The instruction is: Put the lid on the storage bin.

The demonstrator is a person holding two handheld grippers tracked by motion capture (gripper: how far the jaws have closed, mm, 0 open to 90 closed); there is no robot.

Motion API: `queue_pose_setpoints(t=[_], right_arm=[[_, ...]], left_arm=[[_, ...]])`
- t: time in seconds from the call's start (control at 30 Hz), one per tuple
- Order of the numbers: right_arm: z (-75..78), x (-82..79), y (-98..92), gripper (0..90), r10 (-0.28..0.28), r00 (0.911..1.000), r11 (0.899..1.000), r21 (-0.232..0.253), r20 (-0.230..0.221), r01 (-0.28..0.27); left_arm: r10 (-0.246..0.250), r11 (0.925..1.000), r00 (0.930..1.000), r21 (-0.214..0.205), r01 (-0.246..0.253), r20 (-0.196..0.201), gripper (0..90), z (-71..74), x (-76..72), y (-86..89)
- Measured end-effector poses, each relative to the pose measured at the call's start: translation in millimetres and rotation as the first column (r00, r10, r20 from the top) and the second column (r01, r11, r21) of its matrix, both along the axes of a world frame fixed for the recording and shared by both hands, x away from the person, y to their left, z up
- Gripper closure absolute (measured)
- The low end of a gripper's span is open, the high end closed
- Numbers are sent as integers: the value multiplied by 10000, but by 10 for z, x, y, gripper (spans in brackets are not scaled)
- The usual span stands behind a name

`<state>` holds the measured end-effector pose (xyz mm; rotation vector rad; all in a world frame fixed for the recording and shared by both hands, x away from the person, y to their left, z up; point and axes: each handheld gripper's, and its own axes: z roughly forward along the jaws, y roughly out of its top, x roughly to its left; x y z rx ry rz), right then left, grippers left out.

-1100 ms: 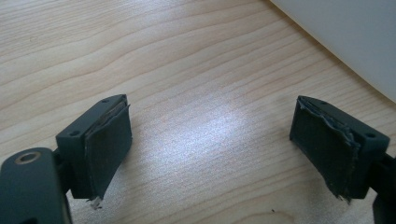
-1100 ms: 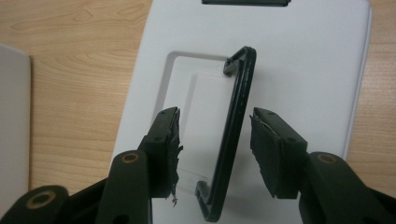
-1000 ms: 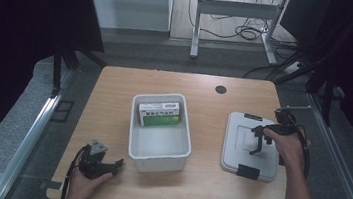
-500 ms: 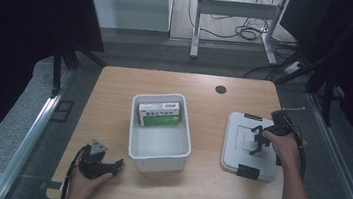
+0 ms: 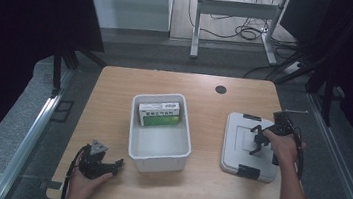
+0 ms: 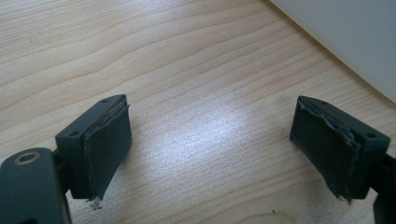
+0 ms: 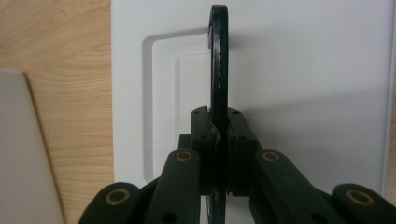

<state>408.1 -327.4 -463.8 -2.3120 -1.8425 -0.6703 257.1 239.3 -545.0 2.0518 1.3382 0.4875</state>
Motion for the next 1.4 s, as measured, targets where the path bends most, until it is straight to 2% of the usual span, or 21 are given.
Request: queue_pose_setpoints(t=[0.3,0.63,0.73,0.97,1.07,1.4], right_arm=[[190,-57,61,846,164,9992,9995,252,375,-173],[395,-194,70,846,270,9961,9985,461,841,-309],[443,-229,80,846,345,9950,9989,293,942,-374],[507,-295,114,847,571,9919,9966,521,1137,-633],[533,-316,143,846,707,9902,9959,468,1205,-769],[624,-400,148,846,777,9846,9934,718,1565,-898]], left_arm=[[1,10000,10000,0,-1,-2,125,0,0,0],[1,10000,10000,1,-1,-5,125,0,0,0],[2,10000,10000,0,-2,-3,125,0,0,0],[3,10000,10000,2,-3,-4,125,0,0,0],[5,10000,10000,1,-5,-3,125,0,-1,0],[10,10000,10000,12,-10,-1,126,1,-3,0]])
